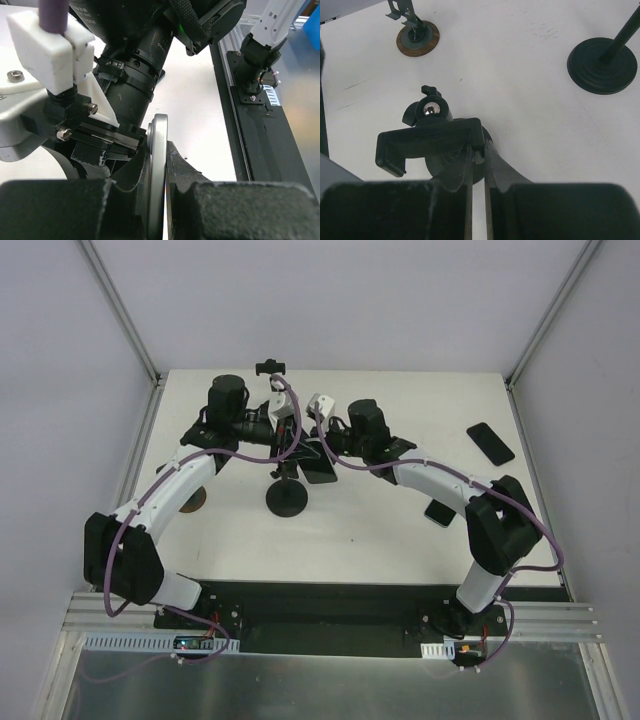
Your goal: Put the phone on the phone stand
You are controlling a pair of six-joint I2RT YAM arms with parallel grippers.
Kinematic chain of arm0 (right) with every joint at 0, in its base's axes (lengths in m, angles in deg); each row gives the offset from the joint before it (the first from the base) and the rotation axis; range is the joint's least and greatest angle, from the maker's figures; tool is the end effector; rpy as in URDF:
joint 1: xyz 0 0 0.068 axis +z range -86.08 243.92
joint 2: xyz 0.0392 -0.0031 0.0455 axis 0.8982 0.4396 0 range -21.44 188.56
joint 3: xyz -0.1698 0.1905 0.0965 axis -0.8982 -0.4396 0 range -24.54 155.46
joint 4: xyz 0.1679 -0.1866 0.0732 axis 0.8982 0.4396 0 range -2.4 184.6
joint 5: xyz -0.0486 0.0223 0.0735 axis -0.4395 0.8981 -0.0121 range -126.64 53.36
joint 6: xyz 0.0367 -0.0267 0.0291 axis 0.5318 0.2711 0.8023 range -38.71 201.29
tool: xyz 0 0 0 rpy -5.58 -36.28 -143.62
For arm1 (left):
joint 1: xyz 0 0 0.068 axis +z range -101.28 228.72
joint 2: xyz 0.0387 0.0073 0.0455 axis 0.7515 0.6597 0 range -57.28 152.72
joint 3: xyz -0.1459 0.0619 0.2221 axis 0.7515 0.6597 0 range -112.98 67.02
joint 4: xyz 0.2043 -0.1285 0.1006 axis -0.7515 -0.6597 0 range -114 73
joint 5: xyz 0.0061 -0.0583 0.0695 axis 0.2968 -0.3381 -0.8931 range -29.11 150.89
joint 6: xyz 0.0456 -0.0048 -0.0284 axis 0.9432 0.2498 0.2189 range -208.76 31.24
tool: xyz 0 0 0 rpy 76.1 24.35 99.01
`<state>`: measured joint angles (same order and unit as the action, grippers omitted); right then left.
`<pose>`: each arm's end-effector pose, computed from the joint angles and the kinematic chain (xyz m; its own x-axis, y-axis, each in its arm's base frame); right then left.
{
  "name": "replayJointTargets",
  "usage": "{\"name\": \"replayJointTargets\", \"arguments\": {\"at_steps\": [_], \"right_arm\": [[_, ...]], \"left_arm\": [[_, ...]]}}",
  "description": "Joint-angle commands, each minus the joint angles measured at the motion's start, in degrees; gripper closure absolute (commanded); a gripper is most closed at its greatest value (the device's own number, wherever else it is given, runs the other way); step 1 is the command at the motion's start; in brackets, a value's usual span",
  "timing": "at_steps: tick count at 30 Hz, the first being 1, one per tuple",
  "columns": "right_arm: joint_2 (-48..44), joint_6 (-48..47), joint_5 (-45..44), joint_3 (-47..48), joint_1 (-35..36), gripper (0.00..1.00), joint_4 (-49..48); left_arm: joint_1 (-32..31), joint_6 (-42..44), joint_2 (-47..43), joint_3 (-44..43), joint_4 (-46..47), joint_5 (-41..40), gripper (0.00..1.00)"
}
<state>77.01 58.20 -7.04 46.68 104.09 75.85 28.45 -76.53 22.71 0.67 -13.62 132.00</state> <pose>0.2984 0.2749 0.2879 0.1750 -0.2986 -0.9382 -0.9306 0.2611 -0.2567 0.2796 -0.1392 0.3588 0.0454 0.0564 -0.9974 0.9985 -0.0316 0.0437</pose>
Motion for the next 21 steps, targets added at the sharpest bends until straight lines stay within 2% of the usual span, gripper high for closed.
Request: {"name": "replayJointTargets", "arguments": {"at_steps": [1,12,21], "right_arm": [[-0.72,2.00,5.02,0.59,-1.40,1.00,-5.39],[-1.34,3.40,10.12,-0.64,-3.42,1.00,-7.94],[-0.63,3.32,11.62,-0.38,-3.86,1.00,-8.29]], "left_arm": [[0.93,7.46,2.63,-6.60,-3.11,3.15,1.00],[3.57,10.09,7.81,-9.24,-5.48,4.30,1.00],[4.27,11.85,7.47,-7.75,-8.21,3.51,1.00]]}}
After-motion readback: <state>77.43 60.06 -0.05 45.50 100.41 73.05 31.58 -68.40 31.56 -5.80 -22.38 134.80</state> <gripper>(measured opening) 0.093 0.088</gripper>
